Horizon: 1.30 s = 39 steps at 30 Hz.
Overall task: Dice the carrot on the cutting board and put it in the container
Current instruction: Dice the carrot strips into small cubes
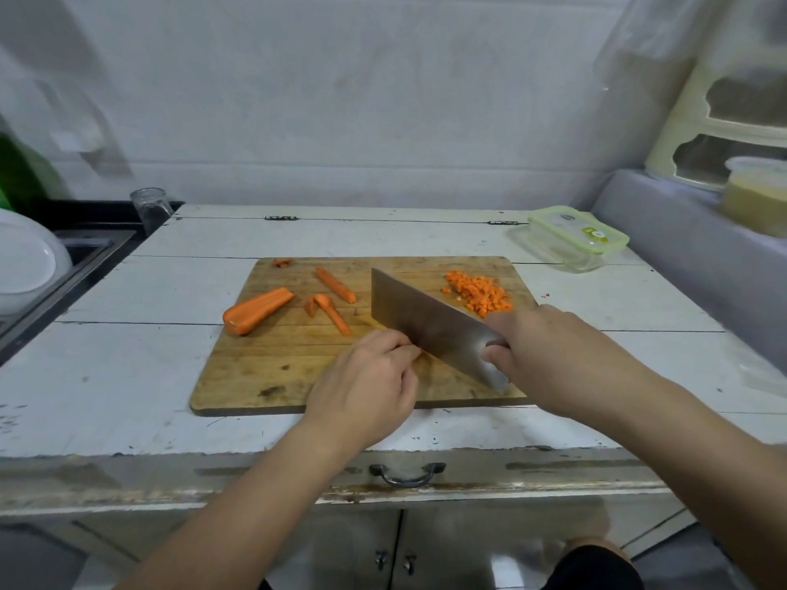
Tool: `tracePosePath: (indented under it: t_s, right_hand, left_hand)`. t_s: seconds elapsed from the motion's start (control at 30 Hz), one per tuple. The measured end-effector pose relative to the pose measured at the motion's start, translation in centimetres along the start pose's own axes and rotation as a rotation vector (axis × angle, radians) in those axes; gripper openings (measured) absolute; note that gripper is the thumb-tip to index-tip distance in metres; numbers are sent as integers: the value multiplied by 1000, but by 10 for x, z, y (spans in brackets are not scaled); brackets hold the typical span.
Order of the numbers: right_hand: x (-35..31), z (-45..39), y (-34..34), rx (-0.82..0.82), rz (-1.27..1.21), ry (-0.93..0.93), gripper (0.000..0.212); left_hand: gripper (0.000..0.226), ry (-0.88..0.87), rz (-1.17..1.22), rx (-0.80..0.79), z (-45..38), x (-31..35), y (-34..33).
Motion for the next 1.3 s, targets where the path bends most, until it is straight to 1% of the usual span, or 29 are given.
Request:
tracePosePath:
  t_s: [0.13, 0.3, 0.7, 0.9, 1.17, 1.3]
  right_hand:
    - [-3, 0, -1, 10, 35, 17, 16]
    - [-6, 1, 3, 8, 49, 18, 15]
    - [-5, 6, 4, 14, 12, -5, 26]
    - [-4, 6, 6, 25, -7, -32, 26]
    - [-10, 8, 6, -9, 51, -22, 26]
    - [-10, 7, 2, -35, 88, -9, 31]
  left_hand:
    - [37, -30, -29, -21, -1, 1, 0]
    - [35, -57, -87, -15, 1, 6, 0]
    - [38, -64, -90, -37, 0, 6, 0]
    - [37, -56, -91, -47, 0, 6, 1]
    - [42, -50, -96, -74, 0, 7, 1]
    - [38, -53, -100, -66, -1, 7, 2]
Point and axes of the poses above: each hand's wrist, its own z-axis away from the middle knuckle, its own y-axis out of the back of the hand, x = y × z, the point moved 5 cm from there along -z, towards the middle knuckle, and after that the axes turned 4 degrees about y, right-handed, at the moved point
